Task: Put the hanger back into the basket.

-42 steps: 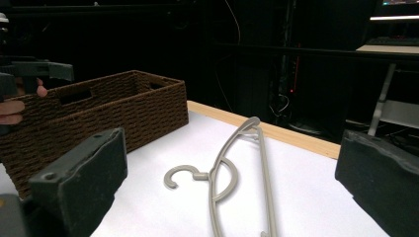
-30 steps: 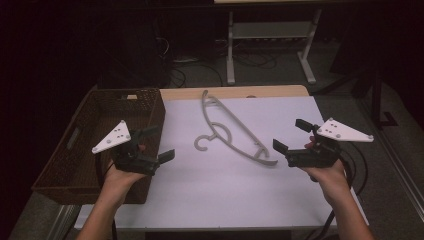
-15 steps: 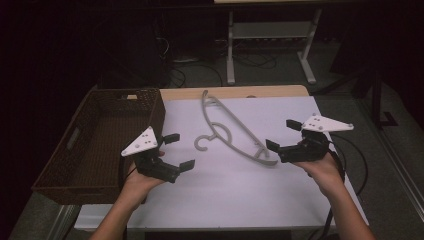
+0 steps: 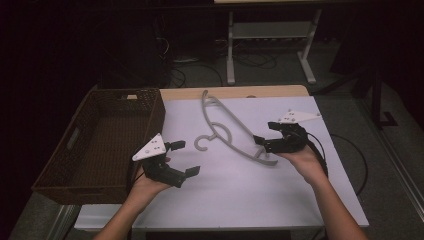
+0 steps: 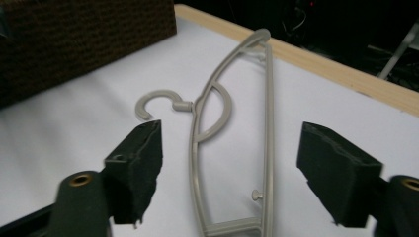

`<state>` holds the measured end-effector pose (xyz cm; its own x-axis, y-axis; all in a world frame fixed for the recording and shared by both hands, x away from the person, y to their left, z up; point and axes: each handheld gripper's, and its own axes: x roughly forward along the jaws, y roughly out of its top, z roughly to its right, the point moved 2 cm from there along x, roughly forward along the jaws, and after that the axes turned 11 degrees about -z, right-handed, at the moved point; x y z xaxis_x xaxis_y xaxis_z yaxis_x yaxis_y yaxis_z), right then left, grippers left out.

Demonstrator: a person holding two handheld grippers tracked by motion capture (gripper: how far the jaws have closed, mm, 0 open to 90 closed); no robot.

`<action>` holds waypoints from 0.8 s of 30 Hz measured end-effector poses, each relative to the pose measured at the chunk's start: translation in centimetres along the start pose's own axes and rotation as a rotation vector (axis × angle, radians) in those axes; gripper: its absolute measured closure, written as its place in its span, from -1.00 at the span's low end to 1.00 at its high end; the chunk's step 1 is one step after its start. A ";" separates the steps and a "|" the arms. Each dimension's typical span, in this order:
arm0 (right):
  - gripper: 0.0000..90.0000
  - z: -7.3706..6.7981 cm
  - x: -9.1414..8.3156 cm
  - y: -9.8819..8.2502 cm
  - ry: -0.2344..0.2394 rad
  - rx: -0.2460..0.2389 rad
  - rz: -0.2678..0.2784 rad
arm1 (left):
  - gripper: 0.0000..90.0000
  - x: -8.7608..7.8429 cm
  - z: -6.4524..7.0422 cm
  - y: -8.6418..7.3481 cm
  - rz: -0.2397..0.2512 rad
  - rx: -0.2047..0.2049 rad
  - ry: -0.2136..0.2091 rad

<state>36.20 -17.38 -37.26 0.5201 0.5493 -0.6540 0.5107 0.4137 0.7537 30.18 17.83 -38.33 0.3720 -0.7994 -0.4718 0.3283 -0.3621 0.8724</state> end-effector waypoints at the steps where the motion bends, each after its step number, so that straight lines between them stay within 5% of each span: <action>1: -0.42 0.0 0.0 0.0 0.000 0.000 0.000 | -1.00 0.0 0.0 0.0 0.000 0.000 0.000; 24: 0.37 3.6 11.1 1.3 -0.072 0.042 -0.200 | -1.00 0.6 0.2 -1.3 -0.024 -0.007 -0.011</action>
<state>45.13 -13.37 -43.82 0.4524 0.4050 -0.7945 0.6363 0.4777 0.6058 29.83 17.78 -39.73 0.3548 -0.7957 -0.4909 0.3428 -0.3778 0.8601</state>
